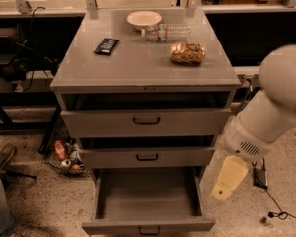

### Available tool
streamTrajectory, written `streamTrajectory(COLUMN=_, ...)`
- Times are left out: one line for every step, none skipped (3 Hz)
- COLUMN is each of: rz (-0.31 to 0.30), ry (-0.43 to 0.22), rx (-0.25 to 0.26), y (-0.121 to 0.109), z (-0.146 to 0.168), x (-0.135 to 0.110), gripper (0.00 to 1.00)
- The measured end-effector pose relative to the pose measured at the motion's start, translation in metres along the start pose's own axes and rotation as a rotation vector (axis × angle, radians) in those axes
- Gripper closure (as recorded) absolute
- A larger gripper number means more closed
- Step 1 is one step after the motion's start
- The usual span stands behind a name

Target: Close bottom drawer

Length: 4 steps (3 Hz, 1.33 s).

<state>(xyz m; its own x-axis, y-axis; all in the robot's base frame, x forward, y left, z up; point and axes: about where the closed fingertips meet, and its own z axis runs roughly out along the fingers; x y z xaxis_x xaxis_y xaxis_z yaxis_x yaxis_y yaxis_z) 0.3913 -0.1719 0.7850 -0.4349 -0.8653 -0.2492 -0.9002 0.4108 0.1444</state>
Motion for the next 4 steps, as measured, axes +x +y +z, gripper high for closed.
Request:
streamTrajectory(rz=0.017, ry=0.031, rx=-0.052, y=0.012, z=0.027, x=0.014, gripper=0.0)
streamTrajectory(rz=0.016, ry=0.03, rx=-0.05, y=0.011, z=0.026, x=0.014, gripper=0.0)
streamTrajectory(rz=0.035, ry=0.015, rx=-0.109, y=0.016, z=0.07, x=0.018, gripper=0.0)
streamTrajectory(rz=0.12, ry=-0.009, rx=-0.218, y=0.027, z=0.192, x=0.038, gripper=0.0)
